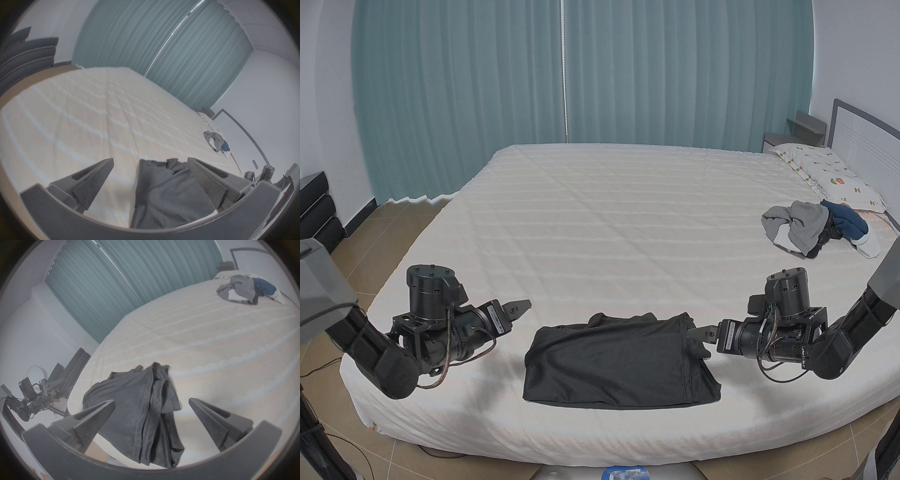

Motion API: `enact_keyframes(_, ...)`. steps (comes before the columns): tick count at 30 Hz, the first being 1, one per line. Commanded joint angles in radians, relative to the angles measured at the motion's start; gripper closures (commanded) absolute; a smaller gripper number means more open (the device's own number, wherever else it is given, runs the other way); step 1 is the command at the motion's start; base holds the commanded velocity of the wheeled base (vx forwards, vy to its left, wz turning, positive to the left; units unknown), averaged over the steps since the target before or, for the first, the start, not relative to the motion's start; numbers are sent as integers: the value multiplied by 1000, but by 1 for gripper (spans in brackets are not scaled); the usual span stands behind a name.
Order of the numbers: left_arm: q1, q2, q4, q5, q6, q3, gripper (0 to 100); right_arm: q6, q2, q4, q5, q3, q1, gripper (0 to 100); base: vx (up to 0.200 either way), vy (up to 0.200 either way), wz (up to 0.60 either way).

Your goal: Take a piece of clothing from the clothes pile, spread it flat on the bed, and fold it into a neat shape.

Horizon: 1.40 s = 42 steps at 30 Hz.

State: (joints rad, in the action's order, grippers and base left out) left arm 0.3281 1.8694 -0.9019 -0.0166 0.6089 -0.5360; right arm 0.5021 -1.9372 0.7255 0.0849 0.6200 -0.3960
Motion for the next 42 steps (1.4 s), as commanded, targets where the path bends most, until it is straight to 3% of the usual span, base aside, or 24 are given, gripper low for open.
enact_keyframes(1,-3,-259,-8,-69,-34,87,0,-14,173,-1,-71,-36,-7,0,0,0,0)
enact_keyframes(4,-4,-417,20,-74,-69,140,0,-54,287,-8,-142,-62,-9,0,0,0,0)
enact_keyframes(9,-4,-665,75,-108,-127,232,0,-77,537,-66,-178,-120,-66,0,0,0,0)
enact_keyframes(11,-3,-826,120,-115,-140,284,0,-123,699,-169,-209,-134,-87,0,0,0,0)
enact_keyframes(13,-3,-1006,238,-138,-181,300,0,-172,856,-299,-232,-141,-81,0,0,0,0)
enact_keyframes(14,-3,-1026,258,-143,-184,300,0,-174,871,-313,-234,-141,-80,0,0,0,0)
enact_keyframes(18,0,-1317,597,-158,-212,277,0,-185,1103,-506,-277,-184,-41,0,0,0,0)
enact_keyframes(19,-1,-1334,620,-160,-213,274,0,-186,1117,-518,-280,-189,-37,0,0,0,0)
enact_keyframes(20,-7,-1457,779,-166,-227,243,0,-191,1225,-592,-290,-221,2,0,0,0,0)
enact_keyframes(23,-44,-1553,887,-186,-250,217,0,-195,1345,-669,-295,-243,51,0,0,0,0)
enact_keyframes(30,-256,-1682,945,-181,-331,220,0,-241,1564,-894,-258,-230,224,0,0,0,0)
enact_keyframes(36,-293,-1799,1015,-180,-406,226,0,-298,1709,-988,-214,-266,275,0,0,0,0)
enact_keyframes(39,-333,-1868,1086,-178,-425,229,0,-407,1838,-1031,-192,-318,316,0,0,0,0)
enact_keyframes(42,-331,-1869,1103,-178,-416,237,0,-430,1867,-1020,-174,-347,368,0,0,0,0)
